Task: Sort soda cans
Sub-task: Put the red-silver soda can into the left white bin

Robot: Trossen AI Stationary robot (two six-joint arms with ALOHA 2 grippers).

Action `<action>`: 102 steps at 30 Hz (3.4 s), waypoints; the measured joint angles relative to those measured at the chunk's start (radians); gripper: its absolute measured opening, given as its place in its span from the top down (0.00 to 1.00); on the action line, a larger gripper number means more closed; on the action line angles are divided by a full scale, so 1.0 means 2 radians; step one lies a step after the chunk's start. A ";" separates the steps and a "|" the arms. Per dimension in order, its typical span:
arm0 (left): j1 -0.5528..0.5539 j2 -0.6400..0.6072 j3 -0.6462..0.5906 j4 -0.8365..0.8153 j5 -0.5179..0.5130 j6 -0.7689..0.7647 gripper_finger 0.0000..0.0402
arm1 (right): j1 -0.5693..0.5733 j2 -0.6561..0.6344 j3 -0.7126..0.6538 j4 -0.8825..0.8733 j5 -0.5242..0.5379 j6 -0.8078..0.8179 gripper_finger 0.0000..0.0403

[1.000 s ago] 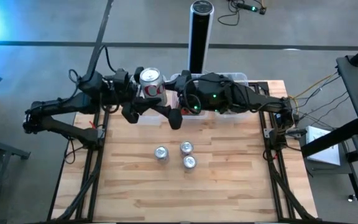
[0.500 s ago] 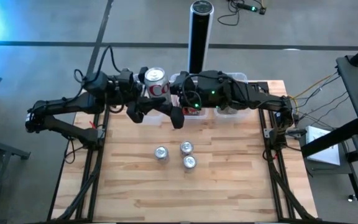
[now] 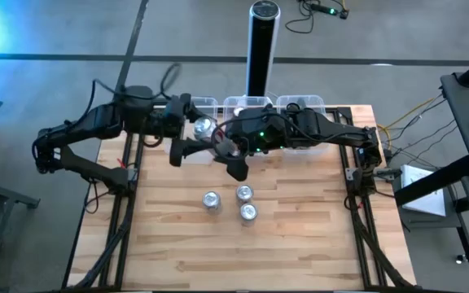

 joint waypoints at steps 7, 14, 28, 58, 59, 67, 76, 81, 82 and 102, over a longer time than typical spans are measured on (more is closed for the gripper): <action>0.000 0.049 0.053 -0.095 0.000 0.008 0.19 | 0.000 0.006 -0.001 -0.059 -0.014 -0.020 0.25; 0.000 0.083 0.067 -0.129 0.014 0.013 0.19 | 0.000 0.007 -0.017 -0.092 -0.023 -0.026 0.25; 0.001 0.100 0.074 -0.166 0.024 0.040 0.19 | 0.000 0.006 -0.043 -0.096 -0.023 -0.032 0.25; 0.001 0.119 0.074 -0.143 0.015 0.054 0.29 | -0.001 0.005 -0.043 -0.080 -0.022 -0.035 0.17; 0.001 0.117 0.074 -0.149 0.012 0.054 0.29 | -0.001 0.005 -0.043 -0.076 -0.022 -0.035 0.15; 0.009 0.079 0.073 -0.198 -0.050 0.050 0.29 | -0.001 -0.022 -0.025 -0.083 0.000 -0.028 0.09; 0.050 0.064 0.070 -0.256 -0.135 0.031 0.29 | 0.000 -0.077 -0.023 -0.124 0.068 -0.001 0.09; 0.103 0.086 0.046 -0.271 -0.156 0.001 0.29 | 0.012 -0.094 -0.028 -0.132 0.069 0.017 0.09; 0.117 0.090 0.037 -0.273 -0.158 -0.007 0.29 | 0.015 -0.096 -0.029 -0.134 0.070 0.023 0.09; 0.241 0.251 -0.028 -0.248 -0.202 -0.035 0.29 | 0.046 -0.098 -0.094 -0.152 0.071 0.081 0.09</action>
